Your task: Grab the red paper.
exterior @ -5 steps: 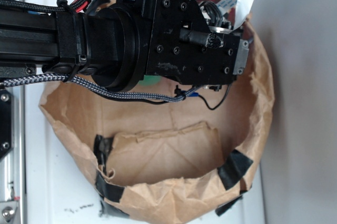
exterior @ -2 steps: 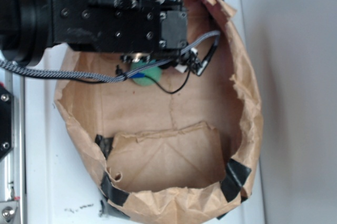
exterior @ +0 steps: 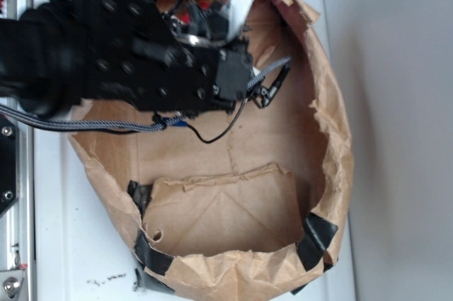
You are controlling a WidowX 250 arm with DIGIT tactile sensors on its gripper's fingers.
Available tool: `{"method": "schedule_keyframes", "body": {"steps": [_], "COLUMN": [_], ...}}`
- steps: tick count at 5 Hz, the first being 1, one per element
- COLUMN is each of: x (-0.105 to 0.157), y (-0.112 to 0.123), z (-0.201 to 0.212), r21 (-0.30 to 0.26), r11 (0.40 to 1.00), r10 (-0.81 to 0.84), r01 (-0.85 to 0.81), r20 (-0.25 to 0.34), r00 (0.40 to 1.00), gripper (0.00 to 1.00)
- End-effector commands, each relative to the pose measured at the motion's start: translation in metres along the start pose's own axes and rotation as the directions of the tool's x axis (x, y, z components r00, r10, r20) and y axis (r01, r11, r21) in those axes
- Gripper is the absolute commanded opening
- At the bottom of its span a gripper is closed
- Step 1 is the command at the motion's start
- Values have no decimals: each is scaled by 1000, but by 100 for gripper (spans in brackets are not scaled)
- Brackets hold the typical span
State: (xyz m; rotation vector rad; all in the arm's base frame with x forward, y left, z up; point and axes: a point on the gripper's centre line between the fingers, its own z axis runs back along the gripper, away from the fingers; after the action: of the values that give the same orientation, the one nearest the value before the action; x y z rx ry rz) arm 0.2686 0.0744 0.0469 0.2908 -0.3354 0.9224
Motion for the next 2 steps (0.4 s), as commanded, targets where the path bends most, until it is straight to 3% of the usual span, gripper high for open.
{"method": "schedule_keyframes", "body": {"steps": [1,2], "x": [16,16], "y": [7,6], "z": [-31,-30], "r21": [105,92], "r11": [994,995], "r10": [21,21], "r01": [-28,-27], "r20": [65,68], "r00": [998,997], "gripper": [100,78]}}
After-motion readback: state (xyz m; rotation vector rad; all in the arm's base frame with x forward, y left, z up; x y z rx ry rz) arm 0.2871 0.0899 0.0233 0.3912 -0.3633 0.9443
